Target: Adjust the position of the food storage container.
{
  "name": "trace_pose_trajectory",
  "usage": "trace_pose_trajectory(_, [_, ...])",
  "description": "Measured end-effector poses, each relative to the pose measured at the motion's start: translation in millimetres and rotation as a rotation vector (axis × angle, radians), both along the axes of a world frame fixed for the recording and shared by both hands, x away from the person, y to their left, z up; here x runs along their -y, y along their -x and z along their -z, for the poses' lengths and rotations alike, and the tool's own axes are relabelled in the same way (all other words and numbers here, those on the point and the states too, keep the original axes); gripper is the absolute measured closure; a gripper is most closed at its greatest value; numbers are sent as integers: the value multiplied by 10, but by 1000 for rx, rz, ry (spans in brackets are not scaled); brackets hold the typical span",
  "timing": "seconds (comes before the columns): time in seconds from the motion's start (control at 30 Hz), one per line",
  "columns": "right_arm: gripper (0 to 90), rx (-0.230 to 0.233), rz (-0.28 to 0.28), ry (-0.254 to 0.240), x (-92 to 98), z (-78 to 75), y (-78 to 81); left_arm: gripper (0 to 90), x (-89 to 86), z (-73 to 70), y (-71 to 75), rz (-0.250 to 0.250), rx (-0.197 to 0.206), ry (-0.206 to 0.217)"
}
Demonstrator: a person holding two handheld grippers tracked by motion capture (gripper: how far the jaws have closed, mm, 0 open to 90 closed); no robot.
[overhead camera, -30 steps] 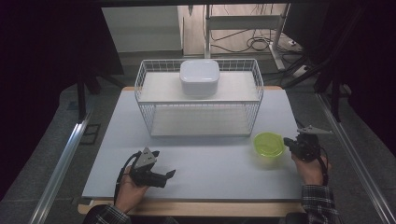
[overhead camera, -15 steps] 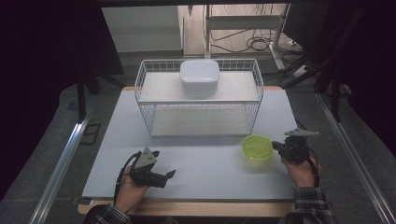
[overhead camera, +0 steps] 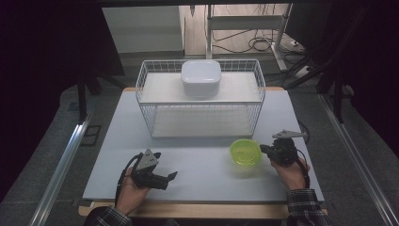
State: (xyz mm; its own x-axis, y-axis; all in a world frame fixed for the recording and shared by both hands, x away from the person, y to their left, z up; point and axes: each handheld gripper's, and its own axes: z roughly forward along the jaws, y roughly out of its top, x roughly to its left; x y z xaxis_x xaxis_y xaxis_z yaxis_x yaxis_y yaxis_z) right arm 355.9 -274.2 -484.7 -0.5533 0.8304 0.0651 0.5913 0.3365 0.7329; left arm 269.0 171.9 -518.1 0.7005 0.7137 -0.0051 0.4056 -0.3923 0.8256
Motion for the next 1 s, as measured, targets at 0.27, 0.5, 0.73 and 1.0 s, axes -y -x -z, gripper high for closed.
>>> trace_pose_trajectory(0.27, [898, -15, -63, -17, -228, 20, 25, 60, 7, 2, 0, 2, 0, -3])
trace_pose_trajectory(0.5, [898, -34, -113, -34, -423, 35, 65, 60, 7, -3, 3, 2, 1, 1])
trace_pose_trajectory(0.73, [898, -50, -152, -44, -594, 46, 132, 60, 27, -3, 7, 7, 0, 4])
trace_pose_trajectory(1.0, [887, -54, -194, -34, -740, 53, 227, 60, 24, -5, 7, 5, 0, 5])
